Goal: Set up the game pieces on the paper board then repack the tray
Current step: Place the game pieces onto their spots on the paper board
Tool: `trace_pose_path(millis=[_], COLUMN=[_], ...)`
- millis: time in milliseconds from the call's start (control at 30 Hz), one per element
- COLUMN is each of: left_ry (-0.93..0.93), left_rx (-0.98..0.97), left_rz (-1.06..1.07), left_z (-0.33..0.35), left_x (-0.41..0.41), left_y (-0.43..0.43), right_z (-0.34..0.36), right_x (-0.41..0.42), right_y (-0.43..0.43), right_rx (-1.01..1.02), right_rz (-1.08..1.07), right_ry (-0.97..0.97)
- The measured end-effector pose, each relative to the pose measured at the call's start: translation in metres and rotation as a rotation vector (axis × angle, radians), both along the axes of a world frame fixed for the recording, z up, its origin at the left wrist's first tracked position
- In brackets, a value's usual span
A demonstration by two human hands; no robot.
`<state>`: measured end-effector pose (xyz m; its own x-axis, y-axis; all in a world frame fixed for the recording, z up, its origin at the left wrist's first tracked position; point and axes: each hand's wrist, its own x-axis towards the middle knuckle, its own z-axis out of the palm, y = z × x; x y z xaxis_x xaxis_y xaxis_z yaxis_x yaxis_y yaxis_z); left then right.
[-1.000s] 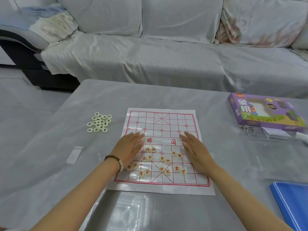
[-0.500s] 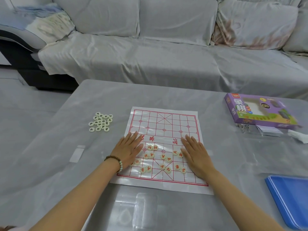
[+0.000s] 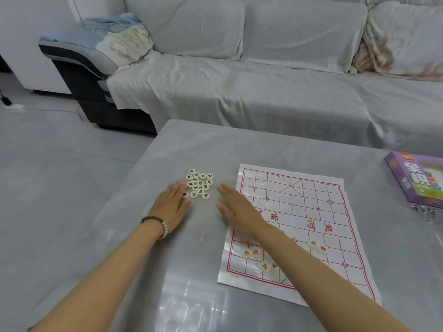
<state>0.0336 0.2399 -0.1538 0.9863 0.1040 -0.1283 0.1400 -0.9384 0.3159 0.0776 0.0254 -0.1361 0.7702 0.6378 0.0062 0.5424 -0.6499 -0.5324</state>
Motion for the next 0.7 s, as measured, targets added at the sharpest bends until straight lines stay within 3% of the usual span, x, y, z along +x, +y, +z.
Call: trace_pose_path(millis=[267,467,600,700], left_ry=[-0.001,-0.084,-0.184,-0.179], left_rx=[0.042,0.048,-0.103,-0.210], left_rz=[-0.092,-0.162,-0.150,-0.123], left_z=[-0.014,-0.013,-0.006,-0.001], left_x=[0.004,-0.028,-0.035,-0.030], left_y=[0.017,0.013,0.016,0.014], right_z=[-0.016,-0.022,-0.021,-0.018], right_x=[0.007,-0.005,-0.009,-0.003], right_y=[0.053,0.038,0.030,0.036], right_rx=[-0.220,-0.075,0.092,0.068], right_rz=[0.124,0.106,0.000,-0.073], right_ry=[-0.099,-0.039,0.005,0.013])
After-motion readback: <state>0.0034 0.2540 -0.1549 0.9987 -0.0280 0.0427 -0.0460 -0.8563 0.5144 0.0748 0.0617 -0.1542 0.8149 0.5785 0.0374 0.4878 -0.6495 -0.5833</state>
